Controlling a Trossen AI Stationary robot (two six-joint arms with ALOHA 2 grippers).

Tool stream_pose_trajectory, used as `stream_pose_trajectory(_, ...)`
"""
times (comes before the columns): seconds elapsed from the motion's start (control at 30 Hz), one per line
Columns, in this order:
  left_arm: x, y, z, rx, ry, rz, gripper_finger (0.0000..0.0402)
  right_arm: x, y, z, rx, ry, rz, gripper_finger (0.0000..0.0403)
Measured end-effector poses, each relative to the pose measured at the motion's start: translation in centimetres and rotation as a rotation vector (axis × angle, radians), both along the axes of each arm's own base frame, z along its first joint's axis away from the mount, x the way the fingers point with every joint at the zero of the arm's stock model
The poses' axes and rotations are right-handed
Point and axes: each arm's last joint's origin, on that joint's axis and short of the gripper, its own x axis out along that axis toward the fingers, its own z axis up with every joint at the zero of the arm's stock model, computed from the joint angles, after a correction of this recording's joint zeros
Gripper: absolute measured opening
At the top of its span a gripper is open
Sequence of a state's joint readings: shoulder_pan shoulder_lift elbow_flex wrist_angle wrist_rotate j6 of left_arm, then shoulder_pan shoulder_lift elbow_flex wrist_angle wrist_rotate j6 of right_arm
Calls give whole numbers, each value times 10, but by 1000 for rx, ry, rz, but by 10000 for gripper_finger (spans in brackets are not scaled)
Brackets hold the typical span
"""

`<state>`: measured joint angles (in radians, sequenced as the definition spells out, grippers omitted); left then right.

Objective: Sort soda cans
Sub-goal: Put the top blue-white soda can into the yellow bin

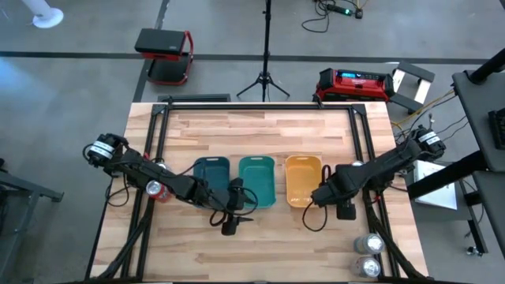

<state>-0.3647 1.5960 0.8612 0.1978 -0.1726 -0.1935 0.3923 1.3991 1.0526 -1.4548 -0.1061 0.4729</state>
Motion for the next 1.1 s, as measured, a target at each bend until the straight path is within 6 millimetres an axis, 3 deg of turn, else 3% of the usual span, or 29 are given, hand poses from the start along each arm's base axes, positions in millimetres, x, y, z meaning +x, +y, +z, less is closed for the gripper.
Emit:
stream_pose_trajectory(0.13,-3,1,-1,-14,34,14,254,3,-4,28,-24,11,-1,301)
stream_pose_trajectory(0.47,-3,1,-1,-11,42,14,254,29,-15,109,-97,-402,12,302)
stream_pose_trajectory(0.6,-4,1,0,-14,39,15,254,32,-22,123,-131,-460,16,302)
stream_pose_trajectory(0.8,-4,1,1,-14,37,17,254,44,-23,119,-127,-509,11,302)
stream_pose_trajectory(1.1,-4,1,1,-14,35,18,254,89,-12,65,-130,-329,133,303)
